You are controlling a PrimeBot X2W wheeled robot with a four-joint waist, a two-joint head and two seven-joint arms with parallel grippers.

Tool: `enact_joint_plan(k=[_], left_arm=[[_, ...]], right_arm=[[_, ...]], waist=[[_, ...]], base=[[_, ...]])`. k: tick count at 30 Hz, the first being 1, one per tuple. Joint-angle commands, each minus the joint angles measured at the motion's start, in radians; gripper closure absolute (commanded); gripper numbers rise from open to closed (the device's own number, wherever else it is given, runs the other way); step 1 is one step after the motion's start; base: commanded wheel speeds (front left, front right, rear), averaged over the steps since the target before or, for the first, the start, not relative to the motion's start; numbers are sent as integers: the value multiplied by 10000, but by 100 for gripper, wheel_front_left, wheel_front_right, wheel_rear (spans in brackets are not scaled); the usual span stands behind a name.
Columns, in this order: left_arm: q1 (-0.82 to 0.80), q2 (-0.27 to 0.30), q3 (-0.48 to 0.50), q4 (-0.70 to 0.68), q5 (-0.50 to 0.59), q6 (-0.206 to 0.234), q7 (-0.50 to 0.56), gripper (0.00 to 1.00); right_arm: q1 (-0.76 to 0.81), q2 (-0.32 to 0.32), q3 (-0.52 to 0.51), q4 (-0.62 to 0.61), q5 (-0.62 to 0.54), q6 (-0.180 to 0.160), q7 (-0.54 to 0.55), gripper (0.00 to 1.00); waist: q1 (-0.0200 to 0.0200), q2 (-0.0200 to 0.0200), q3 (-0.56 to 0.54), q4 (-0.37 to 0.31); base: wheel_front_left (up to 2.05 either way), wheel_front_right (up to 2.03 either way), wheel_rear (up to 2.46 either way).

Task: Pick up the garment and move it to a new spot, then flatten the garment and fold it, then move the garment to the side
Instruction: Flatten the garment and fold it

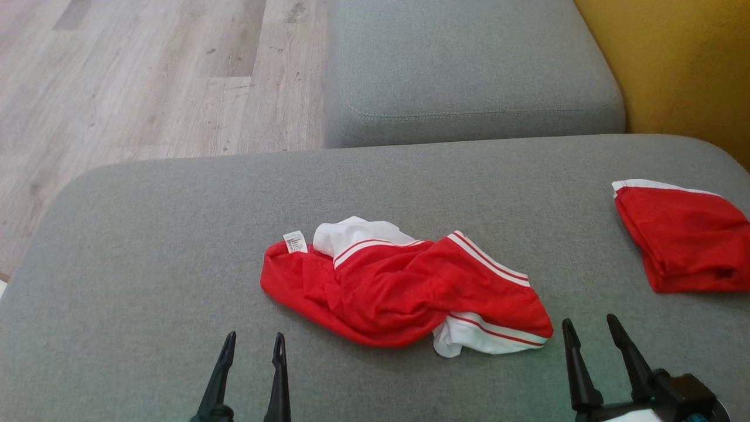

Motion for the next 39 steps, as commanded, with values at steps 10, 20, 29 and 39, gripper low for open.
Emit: enact_joint_plan(k=[10,20,29,39], left_arm=[[-391,-145,185,-303,64,-41,-95,0],[-1064,-147,-898,7,-192,-313,-95,0],[-3594,-148,-3234,1701,-698,-873,-65,0],[-7134,-148,-5819,4135,-1476,-594,1230,0]], right_arm=[[-328,-42,187,-225,40,-7,-38,0],[-736,-257,213,-598,-1,-7,-38,0],[-1329,-529,280,-1216,98,-7,-38,0],[-2270,-531,297,-1528,488,-7,-38,0]], waist=[[0,0,40,72],[0,0,676,-1164],[0,0,2216,-2626],[0,0,3995,-3846]], base=[[0,0,0],[0,0,0],[0,0,0],[0,0,0]])
